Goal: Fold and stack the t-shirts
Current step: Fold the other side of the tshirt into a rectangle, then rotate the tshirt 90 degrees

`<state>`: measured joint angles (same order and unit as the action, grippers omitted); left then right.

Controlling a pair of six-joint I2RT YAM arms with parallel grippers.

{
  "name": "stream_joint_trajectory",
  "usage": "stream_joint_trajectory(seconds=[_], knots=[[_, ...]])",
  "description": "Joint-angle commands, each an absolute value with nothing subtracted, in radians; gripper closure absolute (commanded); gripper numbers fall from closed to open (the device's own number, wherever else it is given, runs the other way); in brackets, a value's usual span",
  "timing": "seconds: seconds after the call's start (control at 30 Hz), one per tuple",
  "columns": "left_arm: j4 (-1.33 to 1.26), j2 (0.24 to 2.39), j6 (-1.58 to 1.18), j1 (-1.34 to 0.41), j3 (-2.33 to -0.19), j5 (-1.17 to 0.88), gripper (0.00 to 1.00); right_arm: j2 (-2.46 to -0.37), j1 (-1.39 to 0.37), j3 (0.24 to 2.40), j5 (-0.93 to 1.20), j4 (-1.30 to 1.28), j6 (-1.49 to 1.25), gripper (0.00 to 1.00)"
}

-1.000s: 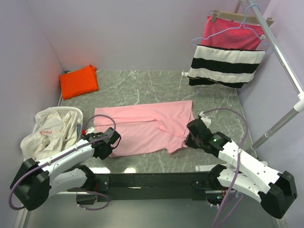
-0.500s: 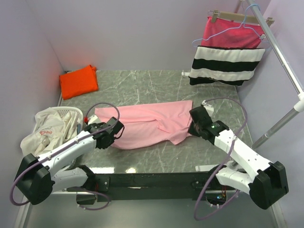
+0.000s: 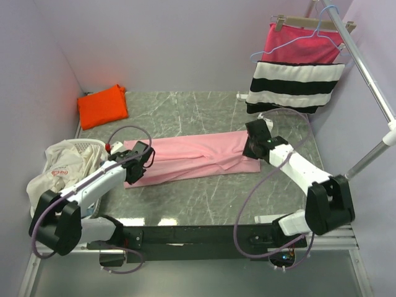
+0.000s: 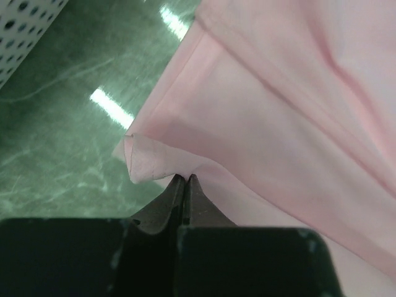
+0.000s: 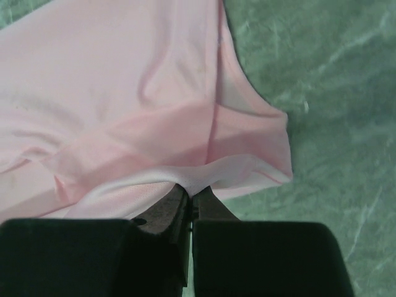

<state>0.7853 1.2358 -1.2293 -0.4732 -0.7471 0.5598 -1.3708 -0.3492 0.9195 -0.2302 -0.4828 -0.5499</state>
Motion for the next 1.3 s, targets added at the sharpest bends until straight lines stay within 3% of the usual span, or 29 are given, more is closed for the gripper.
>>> stream_joint_trajectory(seconds=[0.0,0.17,0.23,0.27,0.3,0.33,0.37,0.4,0.43,0.5,0.97,1.27], knots=[[0.657,1.310,-1.091,-0.427,-0.819,0.589,0.99,-1.485,-0.319,1.038,-0.216,-0.442,-0.485,1.00],[0.618,1.469,-1.028,-0.396,-0.928,0.640,0.99,-1.669,-0.307,1.161,-0.201,-0.457,-0.474,0.98],[0.626,1.538,-1.003,-0.387,-0.974,0.669,0.96,-1.744,-0.304,1.233,-0.231,-0.478,-0.466,0.76],[0.632,1.558,-1.000,-0.382,-1.014,0.696,0.95,-1.759,-0.304,1.252,-0.244,-0.480,-0.460,0.72],[0.635,1.575,-0.985,-0.376,-1.032,0.710,0.88,-1.766,-0.304,1.264,-0.258,-0.470,-0.454,0.62],[0.638,1.598,-0.982,-0.367,-1.046,0.727,0.79,-1.761,-0.305,1.276,-0.276,-0.456,-0.456,0.45],[0.640,1.606,-0.976,-0.359,-1.074,0.748,0.69,-1.753,-0.304,1.284,-0.337,-0.462,-0.463,0.44],[0.646,1.611,-0.962,-0.351,-1.086,0.753,0.44,-1.743,-0.304,1.287,-0.363,-0.465,-0.465,0.43],[0.649,1.611,-0.963,-0.339,-1.094,0.762,0.34,-1.709,-0.305,1.273,-0.388,-0.451,-0.465,0.38],[0.643,1.602,-0.954,-0.328,-1.101,0.773,0.23,-1.681,-0.304,1.263,-0.425,-0.449,-0.460,0.36],[0.468,1.575,-0.821,-0.328,-1.074,0.560,0.21,-1.747,-0.304,1.230,-0.028,-0.354,-0.463,0.36],[0.494,1.788,-0.726,-0.327,-1.224,0.496,0.22,-1.953,-0.302,1.423,-0.069,-0.497,-0.514,0.36]])
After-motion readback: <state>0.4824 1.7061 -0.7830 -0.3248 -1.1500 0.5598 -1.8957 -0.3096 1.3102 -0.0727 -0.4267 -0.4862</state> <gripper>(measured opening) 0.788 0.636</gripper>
